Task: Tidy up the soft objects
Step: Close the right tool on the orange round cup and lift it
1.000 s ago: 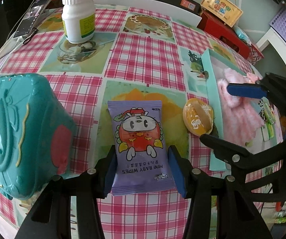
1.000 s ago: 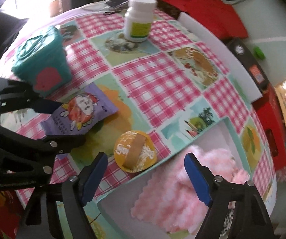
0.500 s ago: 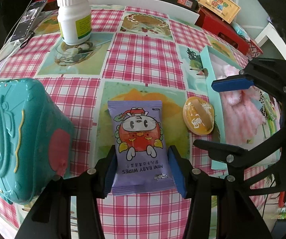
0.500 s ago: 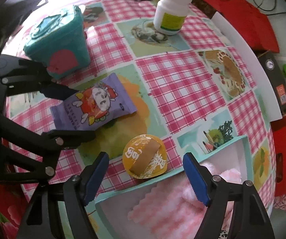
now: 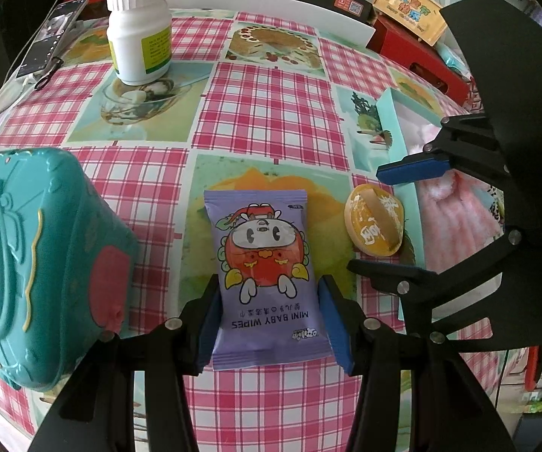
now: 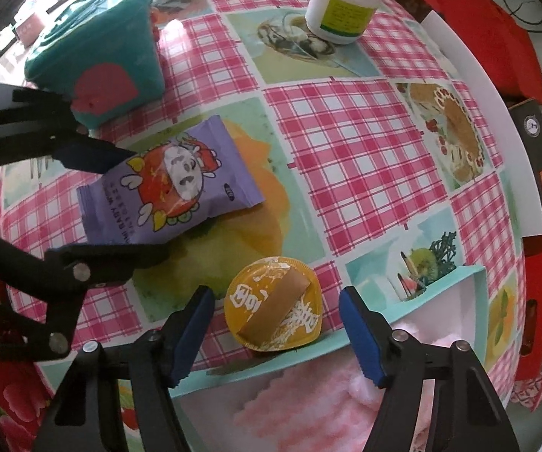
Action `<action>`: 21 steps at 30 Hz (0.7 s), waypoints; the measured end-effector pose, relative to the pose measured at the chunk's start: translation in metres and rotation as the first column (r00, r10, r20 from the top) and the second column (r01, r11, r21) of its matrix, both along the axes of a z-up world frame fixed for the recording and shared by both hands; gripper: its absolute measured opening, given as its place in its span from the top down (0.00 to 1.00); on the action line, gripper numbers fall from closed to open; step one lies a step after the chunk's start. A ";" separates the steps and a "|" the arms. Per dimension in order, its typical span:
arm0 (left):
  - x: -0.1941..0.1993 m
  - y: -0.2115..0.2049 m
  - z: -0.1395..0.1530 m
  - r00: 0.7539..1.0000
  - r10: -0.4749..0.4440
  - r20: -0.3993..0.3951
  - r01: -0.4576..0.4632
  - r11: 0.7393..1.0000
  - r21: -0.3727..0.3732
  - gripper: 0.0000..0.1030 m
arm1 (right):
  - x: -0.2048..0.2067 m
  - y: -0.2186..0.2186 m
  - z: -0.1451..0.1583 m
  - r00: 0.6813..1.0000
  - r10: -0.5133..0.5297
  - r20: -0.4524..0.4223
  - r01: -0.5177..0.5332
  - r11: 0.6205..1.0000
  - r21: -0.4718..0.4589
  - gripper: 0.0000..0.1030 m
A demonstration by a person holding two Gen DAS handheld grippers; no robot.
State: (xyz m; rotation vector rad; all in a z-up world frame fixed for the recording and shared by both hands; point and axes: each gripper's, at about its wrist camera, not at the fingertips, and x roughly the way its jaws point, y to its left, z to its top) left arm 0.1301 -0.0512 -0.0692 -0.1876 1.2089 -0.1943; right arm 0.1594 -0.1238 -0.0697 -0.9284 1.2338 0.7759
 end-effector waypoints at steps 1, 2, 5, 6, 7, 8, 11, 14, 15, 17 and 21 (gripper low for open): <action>-0.001 0.000 0.001 1.000 0.002 0.000 -0.002 1.000 -0.002 0.50 | 0.000 0.000 0.000 1.000 -0.002 -0.002 0.002 1.000 0.002 0.30; -0.001 0.000 0.000 1.000 0.003 0.000 -0.003 1.000 -0.004 0.50 | 0.000 -0.001 -0.001 1.000 -0.005 -0.006 0.005 1.000 0.004 0.31; -0.001 0.000 0.000 1.000 0.007 0.000 -0.007 1.000 -0.006 0.50 | 0.001 0.000 -0.002 1.000 -0.012 -0.013 0.012 1.000 0.011 0.32; -0.001 0.000 0.000 1.000 0.007 0.000 -0.007 1.000 -0.007 0.50 | 0.001 0.000 -0.002 1.000 -0.014 -0.020 0.014 1.000 0.017 0.35; 0.000 0.000 0.000 1.000 0.007 0.000 -0.007 1.000 -0.006 0.50 | 0.001 0.000 -0.001 0.999 -0.016 -0.028 0.017 1.000 0.023 0.39; 0.000 0.000 0.000 1.000 0.006 0.000 -0.006 1.000 -0.006 0.50 | 0.002 0.000 -0.001 0.999 -0.018 -0.036 0.019 0.999 0.028 0.41; 0.000 0.001 0.000 1.000 0.006 0.000 -0.006 1.000 -0.006 0.50 | 0.001 -0.002 0.001 0.999 -0.019 -0.034 0.020 0.999 0.030 0.42; 0.000 0.001 0.000 1.000 0.005 0.000 -0.005 1.000 -0.006 0.50 | 0.001 -0.003 0.002 0.999 -0.030 -0.030 0.031 0.999 0.031 0.47; 0.000 0.002 0.000 1.000 0.005 0.000 -0.005 1.000 -0.006 0.50 | 0.001 -0.004 0.003 0.999 -0.033 -0.030 0.034 0.999 0.032 0.48; 0.000 0.002 0.000 1.000 0.004 0.000 -0.004 1.000 -0.006 0.50 | 0.001 -0.004 0.004 0.999 -0.037 -0.030 0.038 0.999 0.030 0.48; 0.000 0.002 0.000 1.000 0.006 0.000 -0.006 1.000 -0.009 0.50 | 0.001 -0.001 0.003 0.999 -0.036 -0.027 0.037 0.999 0.026 0.48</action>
